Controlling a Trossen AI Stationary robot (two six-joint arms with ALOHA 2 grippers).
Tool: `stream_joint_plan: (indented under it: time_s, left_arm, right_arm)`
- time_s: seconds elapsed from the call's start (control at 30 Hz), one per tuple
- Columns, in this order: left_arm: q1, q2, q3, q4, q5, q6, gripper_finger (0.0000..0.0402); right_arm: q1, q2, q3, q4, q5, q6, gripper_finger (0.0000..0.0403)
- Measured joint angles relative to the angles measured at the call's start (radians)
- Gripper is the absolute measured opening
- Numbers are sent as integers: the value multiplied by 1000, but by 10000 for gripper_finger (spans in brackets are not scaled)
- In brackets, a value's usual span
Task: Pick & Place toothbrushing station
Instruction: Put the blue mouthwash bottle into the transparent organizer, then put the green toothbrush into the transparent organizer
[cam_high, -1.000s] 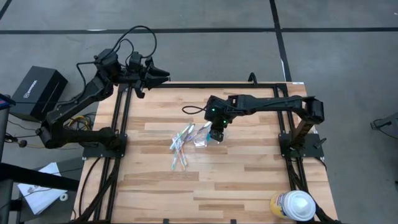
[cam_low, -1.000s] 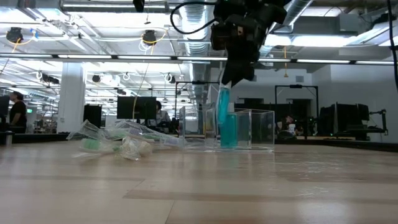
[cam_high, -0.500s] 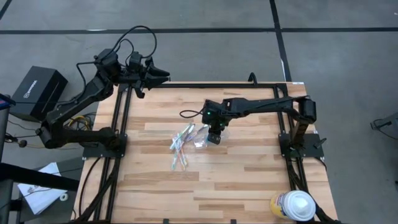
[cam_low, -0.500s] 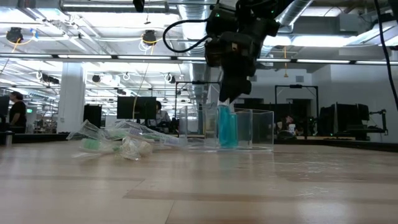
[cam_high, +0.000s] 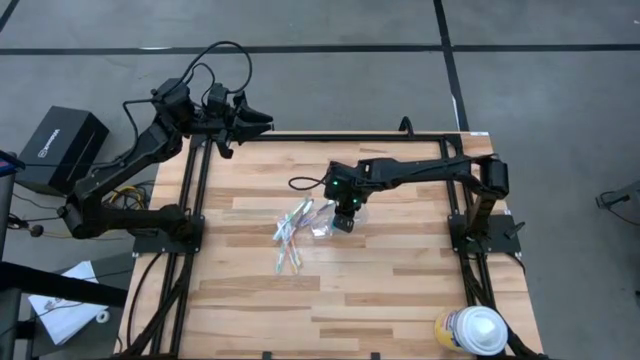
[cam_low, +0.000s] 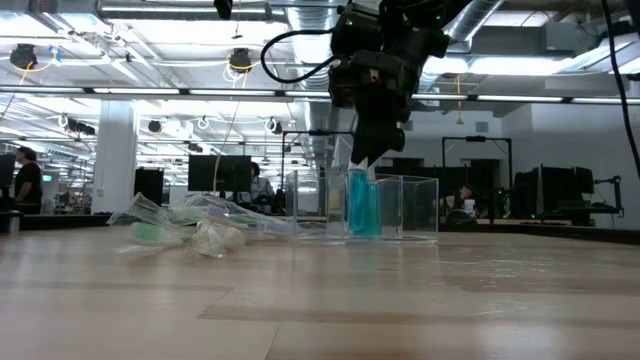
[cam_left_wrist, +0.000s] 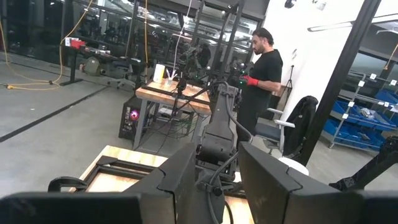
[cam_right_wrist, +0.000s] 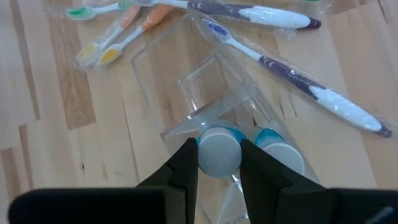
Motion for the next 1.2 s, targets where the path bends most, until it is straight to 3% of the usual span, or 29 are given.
stream_joint_plan:
  time_s: [0.07, 0.27, 0.37, 0.87, 1.07, 1.2]
  left_arm:
    - [0, 0, 0, 0, 0, 0, 117]
    - [0, 0, 0, 1, 11, 0, 117]
    - [0, 0, 0, 1, 13, 0, 117]
    - [0, 0, 0, 0, 23, 31, 117]
    - [10, 7, 1, -45, 24, 81, 117]
    - [10, 48, 2, -203, -2, 145, 121]
  right_arm:
    - [4, 0, 3, -4, 0, 5, 90]
    - [4, 0, 45, -10, 1, 30, 200]
    - [3, 0, 69, -11, 1, 31, 219]
    - [2, -4, 235, -37, 1, 42, 169]
    - [-5, -22, 457, -37, 3, 31, 153]
    - [-6, -26, 661, -46, 48, -19, 145]
